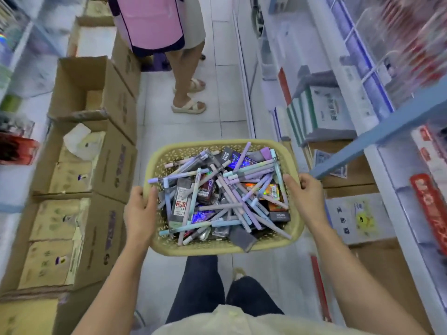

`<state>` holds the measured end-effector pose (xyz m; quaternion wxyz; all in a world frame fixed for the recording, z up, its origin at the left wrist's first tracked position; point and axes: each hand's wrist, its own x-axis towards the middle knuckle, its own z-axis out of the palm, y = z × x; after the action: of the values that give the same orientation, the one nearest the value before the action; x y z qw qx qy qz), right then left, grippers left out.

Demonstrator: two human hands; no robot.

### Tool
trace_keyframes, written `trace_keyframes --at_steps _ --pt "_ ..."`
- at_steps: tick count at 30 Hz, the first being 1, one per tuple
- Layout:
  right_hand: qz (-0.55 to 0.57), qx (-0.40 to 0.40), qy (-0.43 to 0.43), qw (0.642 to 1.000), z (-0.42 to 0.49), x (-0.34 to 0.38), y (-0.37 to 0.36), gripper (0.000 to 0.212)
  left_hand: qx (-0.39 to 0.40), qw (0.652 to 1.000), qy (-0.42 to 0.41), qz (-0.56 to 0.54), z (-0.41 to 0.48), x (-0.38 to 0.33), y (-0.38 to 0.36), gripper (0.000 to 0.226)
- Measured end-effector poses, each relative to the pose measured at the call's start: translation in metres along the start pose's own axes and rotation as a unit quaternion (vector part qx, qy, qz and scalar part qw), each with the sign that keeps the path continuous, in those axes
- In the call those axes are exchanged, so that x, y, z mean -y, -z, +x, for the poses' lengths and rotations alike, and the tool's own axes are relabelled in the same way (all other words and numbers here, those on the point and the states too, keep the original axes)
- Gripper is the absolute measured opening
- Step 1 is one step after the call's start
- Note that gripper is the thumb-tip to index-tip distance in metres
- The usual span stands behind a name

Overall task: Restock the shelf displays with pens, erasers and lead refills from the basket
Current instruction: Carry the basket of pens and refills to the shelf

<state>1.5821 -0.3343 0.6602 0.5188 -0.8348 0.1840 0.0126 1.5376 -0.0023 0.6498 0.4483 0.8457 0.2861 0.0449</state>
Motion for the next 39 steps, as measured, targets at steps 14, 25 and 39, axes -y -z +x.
trace_keyframes --at_steps 14,25,39 --pt "0.023 -0.019 -0.027 0.999 0.292 0.105 -0.077 0.041 0.027 1.0 -0.013 0.004 0.296 -0.141 -0.094 0.035" --pt "0.02 -0.047 -0.054 0.997 0.512 0.165 -0.121 0.035 0.043 0.999 -0.014 0.01 0.497 -0.242 -0.174 0.031" --pt "0.0 -0.046 -0.038 0.998 0.779 0.26 -0.168 0.043 0.042 0.999 -0.009 0.033 0.731 -0.366 -0.273 0.028"
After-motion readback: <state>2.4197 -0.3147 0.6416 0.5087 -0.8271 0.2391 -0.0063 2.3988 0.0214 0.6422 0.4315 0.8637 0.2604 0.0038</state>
